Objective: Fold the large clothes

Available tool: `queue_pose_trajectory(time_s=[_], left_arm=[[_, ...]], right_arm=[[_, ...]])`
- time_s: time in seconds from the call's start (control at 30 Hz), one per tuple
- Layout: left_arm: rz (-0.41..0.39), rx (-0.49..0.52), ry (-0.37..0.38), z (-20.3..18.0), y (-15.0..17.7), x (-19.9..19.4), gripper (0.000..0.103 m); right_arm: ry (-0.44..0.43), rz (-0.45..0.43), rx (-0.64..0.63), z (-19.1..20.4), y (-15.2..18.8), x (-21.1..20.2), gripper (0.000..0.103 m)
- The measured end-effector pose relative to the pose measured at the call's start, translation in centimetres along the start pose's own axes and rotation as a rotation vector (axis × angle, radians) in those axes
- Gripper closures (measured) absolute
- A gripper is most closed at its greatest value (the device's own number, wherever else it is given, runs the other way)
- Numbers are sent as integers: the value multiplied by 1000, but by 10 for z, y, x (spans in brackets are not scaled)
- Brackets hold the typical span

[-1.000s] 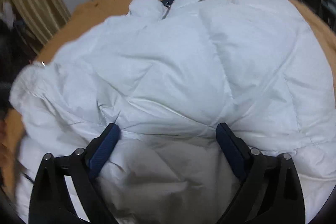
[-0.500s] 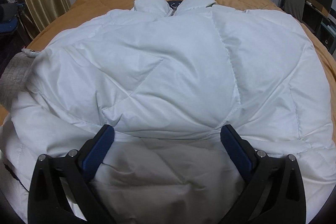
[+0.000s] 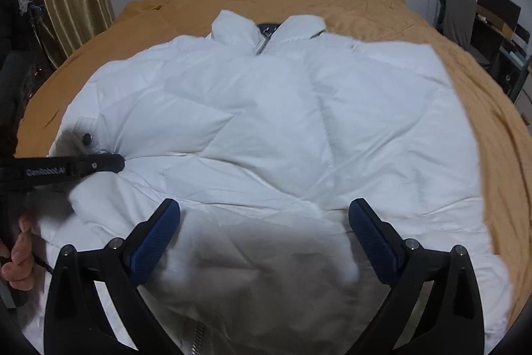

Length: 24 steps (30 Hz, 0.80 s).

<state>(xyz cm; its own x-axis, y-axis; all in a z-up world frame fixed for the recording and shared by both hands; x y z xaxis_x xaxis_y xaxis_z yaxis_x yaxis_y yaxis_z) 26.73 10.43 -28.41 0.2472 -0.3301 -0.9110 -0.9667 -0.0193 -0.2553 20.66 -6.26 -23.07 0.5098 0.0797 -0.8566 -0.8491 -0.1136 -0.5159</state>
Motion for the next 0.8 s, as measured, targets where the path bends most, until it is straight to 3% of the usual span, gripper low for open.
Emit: queue_pose_trajectory(time_s=[0.1,0.17,0.23,0.33,0.4,0.47,0.53,0.7,0.8], left_arm=[[-12,-17,11,2,2,-1,85],[-15,-30,40,4,0,0,84],[-6,-35,67,5,5,-1,84],[1,-14,52,7,6,-3,84],[-1,-20,55,8,5,-2,84],[-6,-10,43,6,5,-2,84],[-10,14,18,2,5,-1,84],[-20,36,16,2,7,-1,84],[-22,34,22,1,7,-1,84]], right_arm=[[72,-11,9,-25,11,-23,1],[66,80,82,-53,25,-8,1],[2,169,123,-73,37,20,1],[7,179,124,-76,31,21,2],[-16,123,156,-81,21,-1,7],[-49,51,190,-91,-2,-21,7],[-50,53,201,-98,-36,-18,7],[-69,188,249,-122,-111,63,14],[13,210,257,-131,-137,97,9]])
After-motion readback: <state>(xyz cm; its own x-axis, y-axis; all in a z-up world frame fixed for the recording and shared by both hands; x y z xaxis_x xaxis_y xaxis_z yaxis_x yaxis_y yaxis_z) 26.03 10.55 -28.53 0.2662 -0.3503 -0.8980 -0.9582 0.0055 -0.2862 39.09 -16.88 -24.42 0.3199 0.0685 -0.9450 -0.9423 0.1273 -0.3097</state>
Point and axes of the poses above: each gripper's, at about its wrist camera, not at the fingertips, and x roughly the way its jaws point, z to its left, y to its underside, the point moved 2 cm from there along x, roughly the way its jaws point, and after that the axes turned 12 degrees about z, right-handed, at the moved point
